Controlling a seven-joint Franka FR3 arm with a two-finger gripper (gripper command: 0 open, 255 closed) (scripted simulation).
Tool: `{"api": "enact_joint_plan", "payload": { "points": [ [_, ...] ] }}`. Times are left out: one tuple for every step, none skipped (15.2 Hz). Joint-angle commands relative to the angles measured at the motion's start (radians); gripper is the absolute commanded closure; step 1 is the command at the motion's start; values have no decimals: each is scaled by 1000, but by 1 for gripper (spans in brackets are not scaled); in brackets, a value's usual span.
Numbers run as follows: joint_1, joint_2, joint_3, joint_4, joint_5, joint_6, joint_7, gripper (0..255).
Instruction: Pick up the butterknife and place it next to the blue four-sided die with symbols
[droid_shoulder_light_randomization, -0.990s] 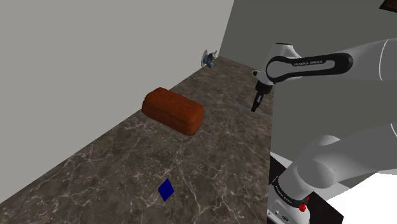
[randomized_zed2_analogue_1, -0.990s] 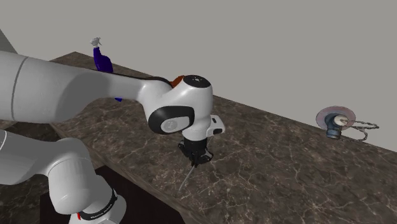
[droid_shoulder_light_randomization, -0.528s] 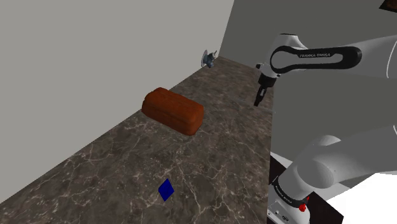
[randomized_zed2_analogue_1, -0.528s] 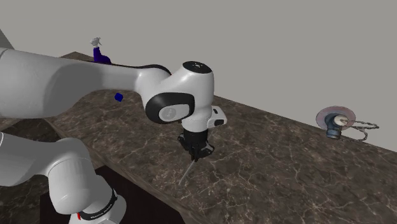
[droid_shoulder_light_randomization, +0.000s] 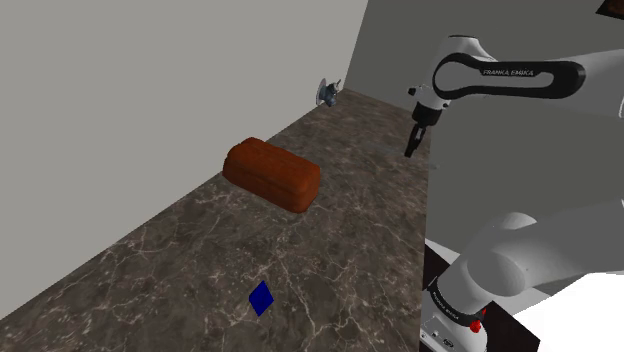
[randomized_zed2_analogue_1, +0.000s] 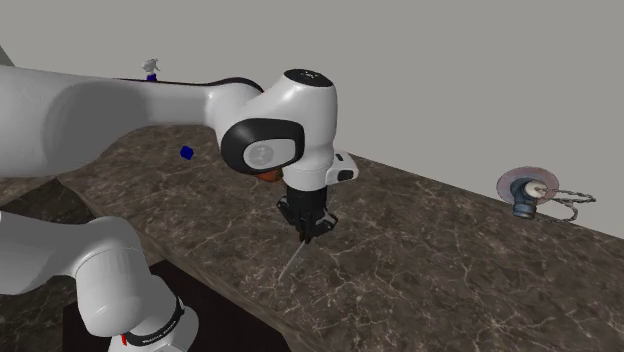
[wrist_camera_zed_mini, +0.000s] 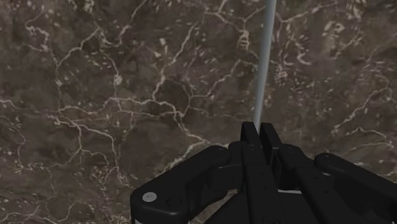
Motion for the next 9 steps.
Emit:
{"api": "enact_joint_plan", "payload": {
  "points": [
    [2, -2, 5, 28, 4, -31, -1, 255],
    [2, -3, 7, 40, 5, -44, -2, 255],
    [6, -31, 27, 17, 10, -51, 21, 255],
    [10, -58, 47, -5, 15, -59, 44, 255],
    [14, -84, 67, -26, 22, -67, 66, 255],
    [19, -110, 88, -47, 31, -75, 88, 255],
    [24, -135, 109, -66, 41, -83, 111, 255],
    [31, -159, 130, -84, 51, -92, 133, 255],
    [38, -182, 151, -101, 63, -100, 155, 255]
  ]
}}
